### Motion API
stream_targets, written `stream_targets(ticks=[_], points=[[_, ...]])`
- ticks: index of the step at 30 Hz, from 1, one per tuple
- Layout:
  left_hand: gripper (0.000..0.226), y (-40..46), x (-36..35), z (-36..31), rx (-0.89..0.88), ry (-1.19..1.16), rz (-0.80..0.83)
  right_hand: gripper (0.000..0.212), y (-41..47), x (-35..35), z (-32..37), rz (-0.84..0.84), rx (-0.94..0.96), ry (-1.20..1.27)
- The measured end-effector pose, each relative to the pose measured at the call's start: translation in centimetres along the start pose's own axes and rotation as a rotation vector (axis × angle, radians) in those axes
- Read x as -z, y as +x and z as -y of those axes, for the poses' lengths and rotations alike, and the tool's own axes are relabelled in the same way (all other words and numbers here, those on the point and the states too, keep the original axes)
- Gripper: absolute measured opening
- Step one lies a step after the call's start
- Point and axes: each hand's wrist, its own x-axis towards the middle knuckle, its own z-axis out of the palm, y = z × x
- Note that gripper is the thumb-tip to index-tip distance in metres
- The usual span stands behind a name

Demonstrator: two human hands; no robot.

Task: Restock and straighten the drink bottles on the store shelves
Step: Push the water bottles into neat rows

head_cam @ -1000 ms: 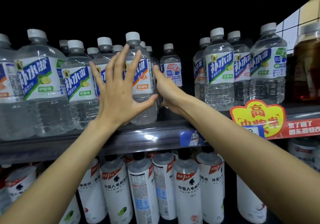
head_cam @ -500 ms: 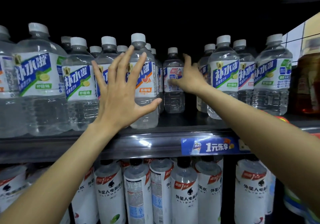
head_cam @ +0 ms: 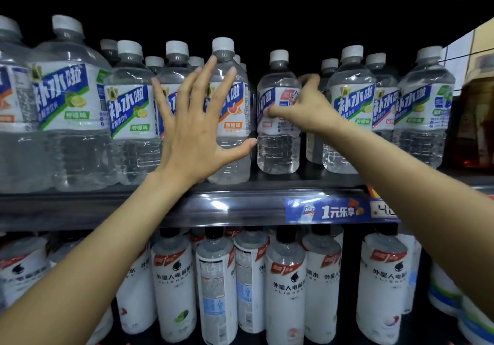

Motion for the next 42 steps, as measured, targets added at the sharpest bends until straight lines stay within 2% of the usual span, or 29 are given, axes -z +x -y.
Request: stream_targets(ticks=[2,5,6,8,9,12,15,21,24,26,30,33,34,37,42], points=[[0.097,0.0,0.0,0.0,0.002,-0.004,0.006,0.068,-1.3,1.0,0.4,0.061,-0.03,0.118],[0.098,0.0,0.0,0.0,-0.001,-0.016,0.005,0.032,-2.6,2.1,0.7,0.176,-0.035,0.304],[0.098,0.0,0.0,0.0,-0.002,-0.02,0.004,0.035,-2.8,2.2,0.9,0.183,-0.038,0.291],[0.1,0.1,0.0,0.0,-0.009,-0.021,0.003,0.056,-3.2,2.0,1.1,0.146,-0.036,0.219],[0.1,0.1,0.1,0.0,-0.014,-0.02,0.005,0.06,-3.3,1.8,1.3,0.118,-0.02,0.182],[0.101,0.2,0.4,-0.1,-0.045,-0.012,0.011,0.055,-3.8,1.5,1.3,0.074,0.049,0.183],[0.099,0.3,0.5,-0.2,-0.095,0.008,0.017,0.054,-4.1,1.5,1.1,0.1,0.046,0.23],[0.093,1.1,0.7,-1.4,-0.121,-0.012,-0.035,0.066,-4.1,0.4,1.2,0.093,0.062,0.333],[0.094,1.7,0.5,-3.3,-0.117,-0.03,-0.041,0.065,-4.4,0.7,0.8,0.142,0.068,0.379],[0.094,1.8,0.1,-4.4,-0.103,-0.028,-0.047,0.061,-4.9,1.7,0.3,0.124,0.127,0.302],[0.096,2.0,-0.6,-6.1,-0.033,-0.011,-0.099,0.043,-5.8,5.7,-1.9,-0.235,0.328,-0.033],[0.099,2.4,-0.9,-6.7,0.023,0.009,-0.117,0.046,-5.3,8.2,-4.4,-0.434,0.267,-0.34],[0.1,2.5,-1.0,-6.9,0.042,0.016,-0.122,0.054,-5.0,8.8,-5.0,-0.419,0.202,-0.413],[0.097,2.8,-1.3,-7.4,0.08,0.045,-0.118,0.081,-4.2,10.0,-6.0,-0.213,0.042,-0.424],[0.091,2.7,-1.3,-7.6,0.099,0.069,-0.086,0.073,-3.5,9.6,-5.1,-0.051,0.026,-0.469]])
